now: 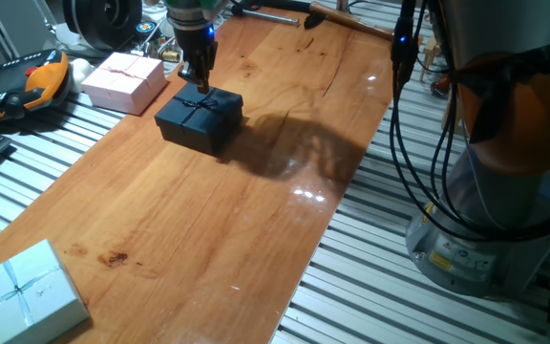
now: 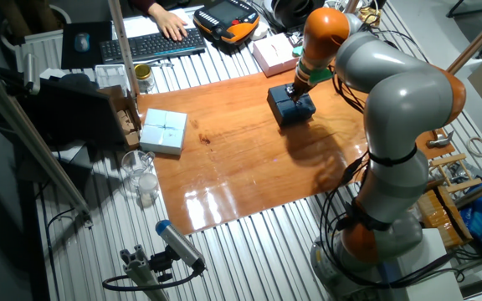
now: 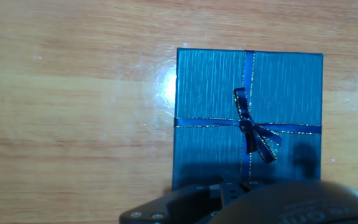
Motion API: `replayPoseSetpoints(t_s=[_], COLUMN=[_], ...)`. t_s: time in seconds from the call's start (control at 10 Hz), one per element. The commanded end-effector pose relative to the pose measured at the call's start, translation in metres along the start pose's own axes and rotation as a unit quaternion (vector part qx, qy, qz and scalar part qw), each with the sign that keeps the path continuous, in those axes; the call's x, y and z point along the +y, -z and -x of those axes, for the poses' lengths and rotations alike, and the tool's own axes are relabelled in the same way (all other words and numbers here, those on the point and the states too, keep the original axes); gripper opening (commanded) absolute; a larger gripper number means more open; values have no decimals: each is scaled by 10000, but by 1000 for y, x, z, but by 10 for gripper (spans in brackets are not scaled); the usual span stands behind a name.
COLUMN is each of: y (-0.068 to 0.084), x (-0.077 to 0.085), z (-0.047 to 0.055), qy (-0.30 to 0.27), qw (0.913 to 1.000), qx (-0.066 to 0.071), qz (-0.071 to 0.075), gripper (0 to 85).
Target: Cover the box
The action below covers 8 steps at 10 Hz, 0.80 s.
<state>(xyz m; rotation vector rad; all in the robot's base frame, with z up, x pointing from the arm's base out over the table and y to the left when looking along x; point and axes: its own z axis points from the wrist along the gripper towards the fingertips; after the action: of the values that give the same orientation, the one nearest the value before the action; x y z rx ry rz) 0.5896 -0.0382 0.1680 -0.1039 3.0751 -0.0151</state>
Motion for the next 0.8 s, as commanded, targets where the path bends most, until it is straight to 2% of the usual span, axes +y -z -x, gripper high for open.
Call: replayPoseSetpoints(t_s=[0.0,0.7], y=[0,0], x=[1,0], z=[0,0], qy=[-13,38], qw=[10000,10000], qx=[-1,-34], qz=[24,-55], gripper=[0,0])
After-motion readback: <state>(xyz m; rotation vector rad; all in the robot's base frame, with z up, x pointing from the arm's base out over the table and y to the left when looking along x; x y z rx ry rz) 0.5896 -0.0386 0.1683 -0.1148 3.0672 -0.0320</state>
